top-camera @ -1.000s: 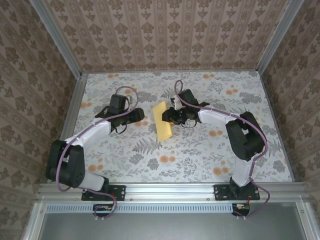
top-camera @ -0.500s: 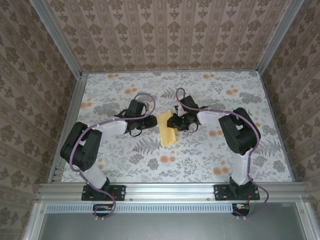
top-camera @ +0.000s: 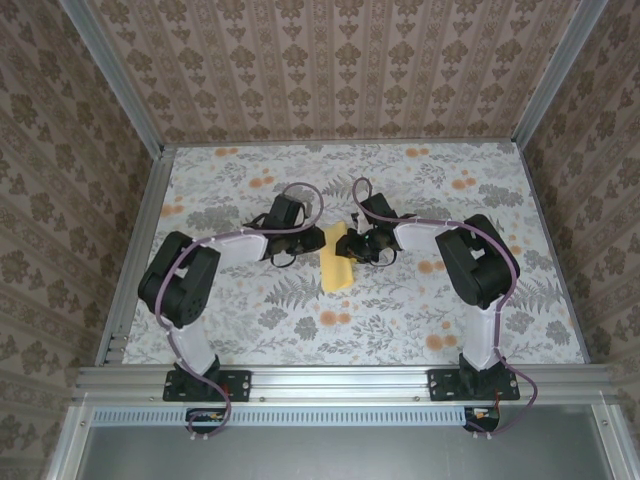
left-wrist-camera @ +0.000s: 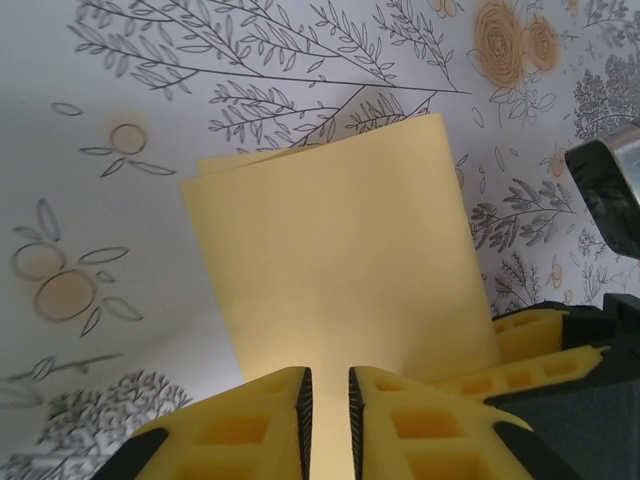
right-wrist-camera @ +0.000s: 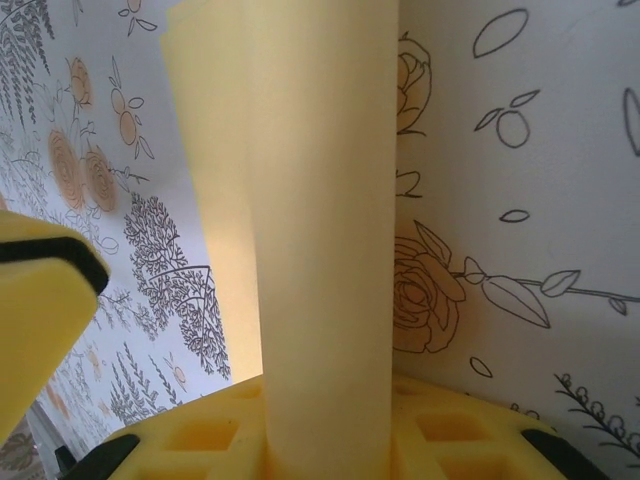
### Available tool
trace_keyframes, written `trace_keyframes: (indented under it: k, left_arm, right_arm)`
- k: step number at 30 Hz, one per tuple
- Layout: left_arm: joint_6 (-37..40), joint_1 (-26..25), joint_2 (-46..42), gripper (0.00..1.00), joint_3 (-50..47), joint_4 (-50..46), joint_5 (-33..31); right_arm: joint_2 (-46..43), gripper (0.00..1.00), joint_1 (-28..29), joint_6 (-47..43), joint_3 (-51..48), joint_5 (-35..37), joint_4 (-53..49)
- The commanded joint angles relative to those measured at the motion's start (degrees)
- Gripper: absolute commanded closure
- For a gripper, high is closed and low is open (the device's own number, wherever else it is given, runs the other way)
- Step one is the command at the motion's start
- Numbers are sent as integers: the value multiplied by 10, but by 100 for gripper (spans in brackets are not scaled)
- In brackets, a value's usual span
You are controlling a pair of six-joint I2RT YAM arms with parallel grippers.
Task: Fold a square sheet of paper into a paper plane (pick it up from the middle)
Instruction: Fold the square sheet of paper in half at the center of the table, then hold the square sheet of paper at the center of the table, then fold the square sheet of paper in half at the center of the table.
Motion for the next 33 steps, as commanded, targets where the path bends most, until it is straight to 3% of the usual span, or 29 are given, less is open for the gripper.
trace_keyframes:
  k: [1,10,17,22,33]
  left_arm:
    - [1,-4,25,85,33,-23,8]
    - [3,-6,68,91,68,-88,-10]
    - [10,-6,85,92,81,-108,-7]
    - [17,-7,90,93,86,-112,3]
    - [44,-8,91,91,112,-130,21]
  right_arm:
    - [15,72,-3,7,-2,5,-4]
    - [-3,68,-3,5,4,3,-19]
    - [-35,54,-3,-9,8,23,-63]
    - [-54,44,-2,-55,14,59,-106]
    - [-27,39,-1,-152,40,33,-148]
